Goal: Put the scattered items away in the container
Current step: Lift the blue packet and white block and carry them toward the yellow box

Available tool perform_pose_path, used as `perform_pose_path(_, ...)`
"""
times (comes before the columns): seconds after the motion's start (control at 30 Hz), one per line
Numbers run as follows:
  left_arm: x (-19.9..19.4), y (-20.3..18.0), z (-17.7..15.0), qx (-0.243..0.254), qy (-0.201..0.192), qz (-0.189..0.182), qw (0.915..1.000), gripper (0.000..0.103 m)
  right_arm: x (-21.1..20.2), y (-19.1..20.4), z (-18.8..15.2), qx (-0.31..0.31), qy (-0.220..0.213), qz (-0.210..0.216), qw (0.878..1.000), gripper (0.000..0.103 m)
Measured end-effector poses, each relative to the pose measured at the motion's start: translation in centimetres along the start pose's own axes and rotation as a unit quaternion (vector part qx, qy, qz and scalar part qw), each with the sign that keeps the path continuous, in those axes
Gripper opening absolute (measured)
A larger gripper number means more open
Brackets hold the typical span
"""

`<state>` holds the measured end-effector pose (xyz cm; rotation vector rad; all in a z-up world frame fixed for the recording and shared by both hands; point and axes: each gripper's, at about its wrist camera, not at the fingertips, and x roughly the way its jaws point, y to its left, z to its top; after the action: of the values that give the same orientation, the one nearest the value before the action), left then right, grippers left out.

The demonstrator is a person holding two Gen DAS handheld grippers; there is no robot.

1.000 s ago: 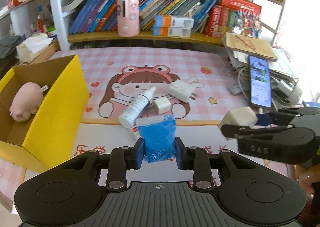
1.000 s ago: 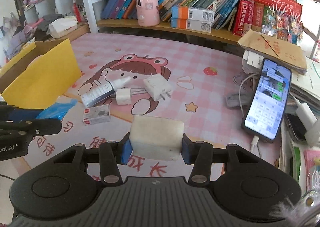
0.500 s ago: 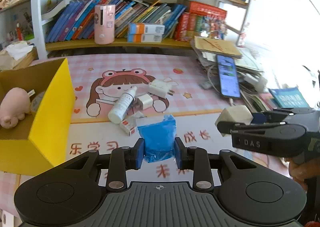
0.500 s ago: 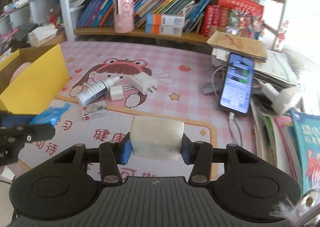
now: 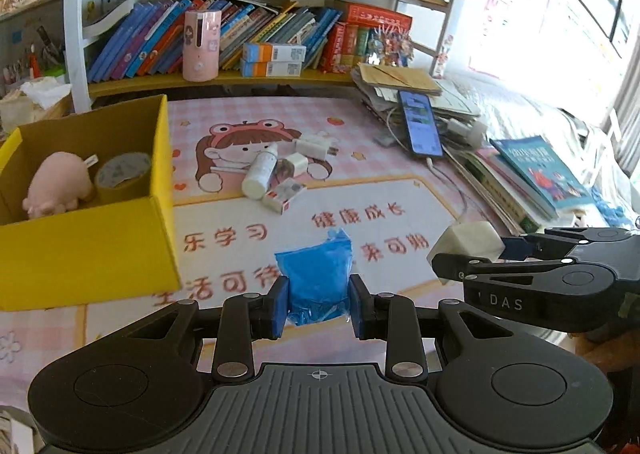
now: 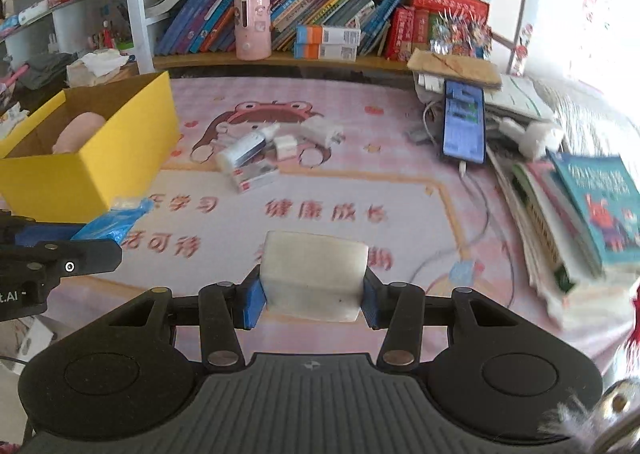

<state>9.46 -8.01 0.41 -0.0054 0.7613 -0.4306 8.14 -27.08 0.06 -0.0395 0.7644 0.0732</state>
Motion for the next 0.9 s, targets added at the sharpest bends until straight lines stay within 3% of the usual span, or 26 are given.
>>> perform_pose_path(0.17, -2.3, 1.5, -1.6, -0.002, 0.001, 0.001, 1.0, 0.029, -1.4, 2.8, -1.0, -0.005, 0.005, 0.012, 1.0, 0.045)
perform_pose_path(0.47, -6.1, 5.8, -4.3, -0.051, -0.003, 0.039, 0.9979, 0.029, -2.0, 8.8, -1.5, -0.056, 0.016, 0.061, 0.996, 0.045)
perform_pose_path(0.9, -10.2, 11.8, -7.2, -0.127, -0.021, 0.109, 0.9856, 0.029, -1.5, 17.3, -0.5, -0.164, 0.018, 0.155, 0.974, 0.044)
